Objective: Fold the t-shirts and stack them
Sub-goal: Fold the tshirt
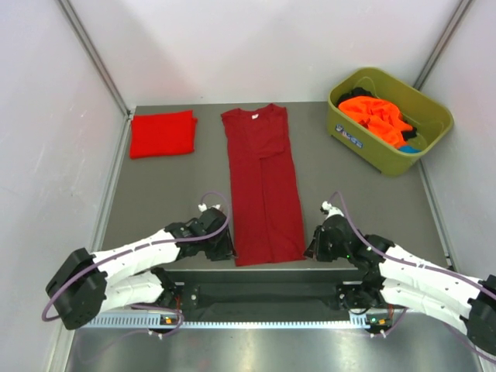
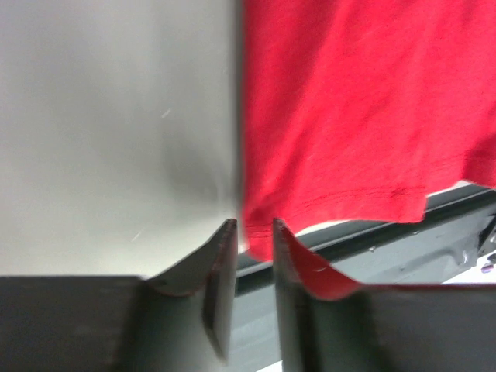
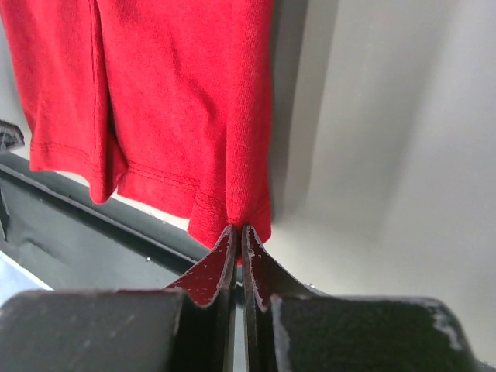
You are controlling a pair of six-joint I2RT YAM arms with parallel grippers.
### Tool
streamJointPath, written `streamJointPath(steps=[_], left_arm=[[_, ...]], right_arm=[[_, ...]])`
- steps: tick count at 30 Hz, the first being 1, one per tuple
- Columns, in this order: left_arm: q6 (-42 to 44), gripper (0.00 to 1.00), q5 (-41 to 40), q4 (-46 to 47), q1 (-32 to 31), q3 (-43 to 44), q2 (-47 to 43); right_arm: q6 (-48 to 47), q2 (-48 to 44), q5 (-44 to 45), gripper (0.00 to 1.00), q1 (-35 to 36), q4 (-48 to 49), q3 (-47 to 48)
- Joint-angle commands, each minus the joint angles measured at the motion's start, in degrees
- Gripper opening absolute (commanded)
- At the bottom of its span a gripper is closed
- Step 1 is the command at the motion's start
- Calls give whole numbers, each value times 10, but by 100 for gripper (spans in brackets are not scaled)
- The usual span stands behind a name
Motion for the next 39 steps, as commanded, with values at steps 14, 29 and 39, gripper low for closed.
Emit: streamJointPath(steps=[14,29,39], left_arm=[[10,38,67,75,1,-8,-96],[-9,17,84,162,0,-94,-24],[30,43,58,39,1,-10,-58]], right_arm=[[40,-20,46,0,30,-5,-16],[38,-57,54,0,31,-32,-19],[39,-46,54,0,31,-27,-17]])
